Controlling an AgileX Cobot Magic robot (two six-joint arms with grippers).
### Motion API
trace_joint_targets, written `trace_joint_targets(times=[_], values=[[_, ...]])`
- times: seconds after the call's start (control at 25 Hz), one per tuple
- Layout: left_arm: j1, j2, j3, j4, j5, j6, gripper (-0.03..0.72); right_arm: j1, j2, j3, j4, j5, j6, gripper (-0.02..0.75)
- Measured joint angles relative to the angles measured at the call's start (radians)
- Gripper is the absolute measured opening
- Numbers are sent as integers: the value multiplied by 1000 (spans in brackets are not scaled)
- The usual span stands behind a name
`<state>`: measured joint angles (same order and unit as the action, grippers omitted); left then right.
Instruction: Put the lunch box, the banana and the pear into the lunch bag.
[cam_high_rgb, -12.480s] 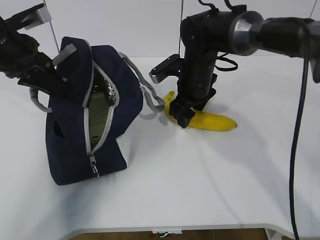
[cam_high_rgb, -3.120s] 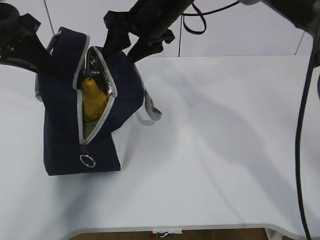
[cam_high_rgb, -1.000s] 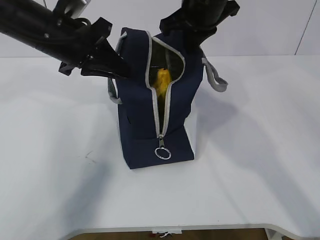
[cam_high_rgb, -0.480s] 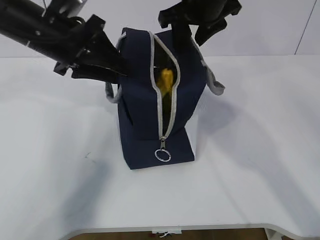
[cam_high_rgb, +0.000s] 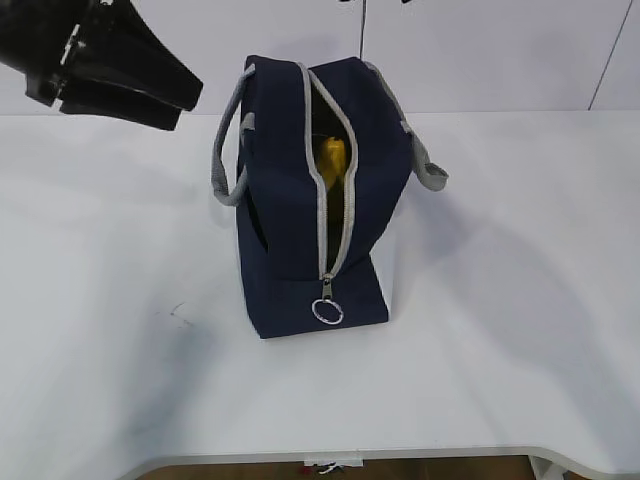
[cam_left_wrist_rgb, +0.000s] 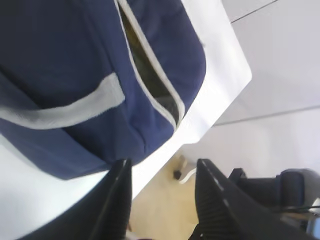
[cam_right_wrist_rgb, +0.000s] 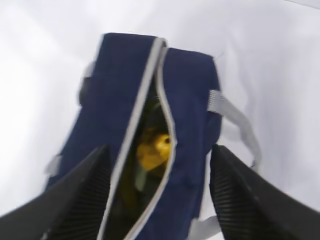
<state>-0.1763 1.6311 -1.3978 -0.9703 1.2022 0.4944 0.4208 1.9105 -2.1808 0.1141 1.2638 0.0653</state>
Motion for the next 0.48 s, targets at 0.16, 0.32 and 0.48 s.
trace_joint_targets(times=[0.16,0.32,0.48], values=[[0,-42,0,152,10,-68,311,0,-72,72,106,0,-2,490],[-7,-101,0,367,14,-183,302,0,-92,92,128,0,-30,490],[-42,-166,0,555,28,-247,301,0,-92,93,126,0,-32,489]])
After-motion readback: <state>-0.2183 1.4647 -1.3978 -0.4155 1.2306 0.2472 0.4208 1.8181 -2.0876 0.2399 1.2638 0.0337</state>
